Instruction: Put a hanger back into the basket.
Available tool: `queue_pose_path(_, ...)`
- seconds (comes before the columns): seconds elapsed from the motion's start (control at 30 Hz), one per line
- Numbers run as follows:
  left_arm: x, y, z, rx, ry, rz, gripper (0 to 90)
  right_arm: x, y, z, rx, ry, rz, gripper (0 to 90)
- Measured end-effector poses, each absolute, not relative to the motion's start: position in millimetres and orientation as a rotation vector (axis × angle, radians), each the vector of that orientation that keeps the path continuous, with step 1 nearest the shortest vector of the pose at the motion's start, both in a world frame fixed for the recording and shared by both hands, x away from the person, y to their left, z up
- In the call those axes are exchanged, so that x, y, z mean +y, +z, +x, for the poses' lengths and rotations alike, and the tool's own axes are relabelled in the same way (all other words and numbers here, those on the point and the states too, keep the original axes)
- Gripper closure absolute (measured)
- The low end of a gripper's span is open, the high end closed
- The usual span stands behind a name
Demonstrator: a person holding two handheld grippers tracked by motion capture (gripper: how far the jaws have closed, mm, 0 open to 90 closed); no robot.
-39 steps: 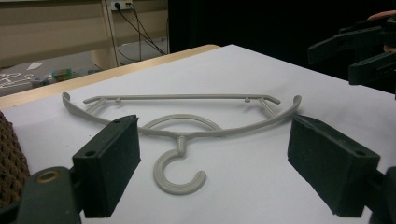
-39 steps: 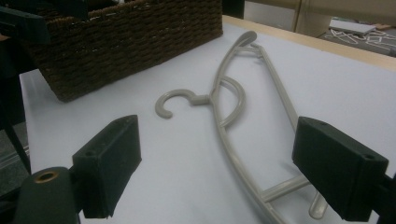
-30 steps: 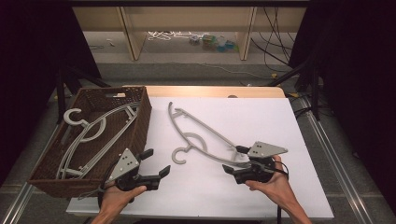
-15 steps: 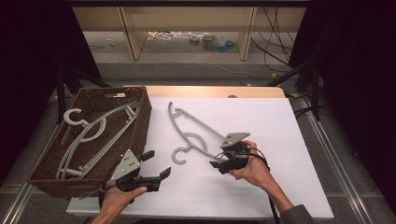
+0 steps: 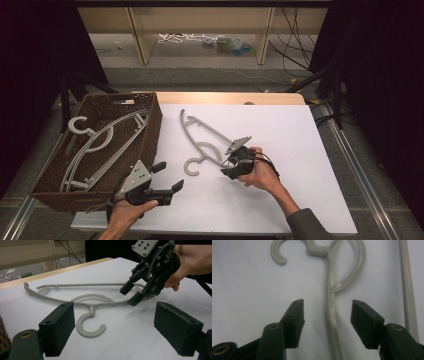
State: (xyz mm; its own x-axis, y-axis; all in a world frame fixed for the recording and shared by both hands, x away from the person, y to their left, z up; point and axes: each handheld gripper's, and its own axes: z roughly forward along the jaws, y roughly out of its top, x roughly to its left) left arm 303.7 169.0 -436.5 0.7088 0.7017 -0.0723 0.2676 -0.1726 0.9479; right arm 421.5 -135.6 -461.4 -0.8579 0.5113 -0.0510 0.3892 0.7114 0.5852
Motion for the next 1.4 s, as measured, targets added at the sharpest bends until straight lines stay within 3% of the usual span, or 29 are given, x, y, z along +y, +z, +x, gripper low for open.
queue_pose_path(0.23, 167.5, -437.3, 304.0, 0.767, 0.460, 1.756, 16.9, -134.2, -463.7, 430.9, 2.745, 0.830, 0.734, 58.4)
queue_pose_path(0.8, 170.5, -438.9, 305.4, 0.790, 0.452, 1.754, 17.2, -121.5, -469.1, 439.4, 2.823, 0.712, 0.718, 74.6)
queue_pose_path(1.4, 171.8, -440.0, 305.6, 0.790, 0.461, 1.765, 17.6, -107.9, -463.7, 446.6, 2.878, 0.555, 0.739, 79.3)
